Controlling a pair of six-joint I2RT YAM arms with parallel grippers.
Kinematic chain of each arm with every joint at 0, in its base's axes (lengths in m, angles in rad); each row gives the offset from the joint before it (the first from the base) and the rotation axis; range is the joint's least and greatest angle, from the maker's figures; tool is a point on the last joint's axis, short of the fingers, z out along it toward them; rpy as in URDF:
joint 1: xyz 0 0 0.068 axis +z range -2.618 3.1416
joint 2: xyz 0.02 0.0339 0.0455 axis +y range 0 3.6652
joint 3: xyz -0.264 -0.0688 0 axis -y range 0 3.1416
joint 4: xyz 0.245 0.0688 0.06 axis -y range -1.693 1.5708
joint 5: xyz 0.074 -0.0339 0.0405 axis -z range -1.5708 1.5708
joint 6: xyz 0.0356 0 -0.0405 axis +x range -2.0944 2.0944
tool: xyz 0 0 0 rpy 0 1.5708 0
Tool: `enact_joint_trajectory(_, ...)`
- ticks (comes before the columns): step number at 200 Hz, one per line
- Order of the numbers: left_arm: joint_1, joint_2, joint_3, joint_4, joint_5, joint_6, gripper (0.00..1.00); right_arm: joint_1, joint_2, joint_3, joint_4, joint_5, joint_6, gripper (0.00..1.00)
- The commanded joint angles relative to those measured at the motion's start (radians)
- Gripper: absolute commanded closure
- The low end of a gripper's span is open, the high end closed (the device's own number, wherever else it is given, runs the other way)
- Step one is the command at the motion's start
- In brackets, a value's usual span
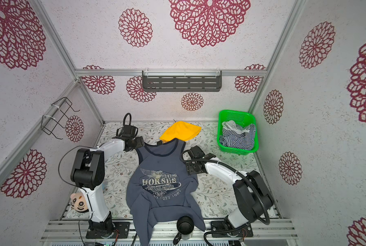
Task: Fold and stack tank tops
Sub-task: Rotate the tank top at the center of the table.
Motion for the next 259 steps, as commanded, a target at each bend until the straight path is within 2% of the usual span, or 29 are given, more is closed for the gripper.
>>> enact_joint_trajectory(1, -0.003, 0.075, 0.07, -0.02, 0.023, -0.061, 0.23, 0.032, -0.025, -0.053, -0.023, -0.011, 0.107, 0.26)
enact_joint_trajectory(27, -0.003, 0.113, 0.083, -0.006, 0.044, -0.124, 0.38, 0.067, 0.012, -0.104, 0.037, -0.041, 0.143, 0.35)
enact_joint_trajectory(38, -0.008, 0.117, 0.08, 0.01, 0.055, -0.14, 0.48, 0.067, 0.031, -0.118, 0.064, -0.045, 0.15, 0.41)
enact_joint_trajectory(46, -0.011, 0.124, 0.081, 0.014, 0.057, -0.142, 0.62, 0.064, 0.045, -0.124, 0.082, -0.041, 0.148, 0.48)
enact_joint_trajectory(54, -0.014, 0.131, 0.086, 0.016, 0.054, -0.143, 0.81, 0.057, 0.064, -0.122, 0.087, -0.032, 0.141, 0.57)
enact_joint_trajectory(64, -0.013, 0.135, 0.088, 0.01, 0.055, -0.145, 1.0, 0.042, 0.08, -0.117, 0.099, -0.011, 0.122, 0.68)
enact_joint_trajectory(79, -0.003, 0.124, 0.068, 0.024, 0.062, -0.152, 1.0, -0.003, 0.093, -0.12, 0.155, 0.012, 0.085, 0.9)
enact_joint_trajectory(89, 0.009, 0.105, 0.044, 0.044, 0.068, -0.161, 1.0, -0.045, 0.106, -0.108, 0.177, 0.002, 0.062, 1.0)
enact_joint_trajectory(127, 0.1, -0.012, -0.081, 0.144, 0.094, -0.221, 1.0, -0.129, 0.24, 0.087, 0.16, 0.027, -0.136, 1.0)
enact_joint_trajectory(156, 0.159, -0.105, -0.142, 0.168, 0.11, -0.241, 1.0, -0.169, 0.437, 0.334, 0.102, 0.064, -0.295, 1.0)
enact_joint_trajectory(194, 0.165, -0.176, -0.192, 0.171, 0.083, -0.236, 1.0, -0.252, 0.675, 0.715, 0.046, 0.095, -0.41, 1.0)
enact_joint_trajectory(207, 0.171, -0.181, -0.199, 0.175, 0.077, -0.244, 1.0, -0.276, 0.71, 0.835, -0.006, 0.067, -0.408, 0.76)
enact_joint_trajectory(219, 0.174, -0.178, -0.197, 0.178, 0.071, -0.251, 1.0, -0.284, 0.679, 0.882, -0.052, 0.052, -0.394, 0.42)
enact_joint_trajectory(228, 0.177, -0.174, -0.196, 0.186, 0.07, -0.258, 1.0, -0.279, 0.623, 0.865, -0.08, 0.054, -0.379, 0.29)
enact_joint_trajectory(239, 0.181, -0.164, -0.19, 0.194, 0.07, -0.269, 1.0, -0.273, 0.518, 0.793, -0.104, 0.05, -0.345, 0.24)
enact_joint_trajectory(259, 0.185, -0.152, -0.193, 0.216, 0.076, -0.296, 1.0, -0.24, 0.31, 0.532, -0.09, -0.006, -0.244, 0.25)
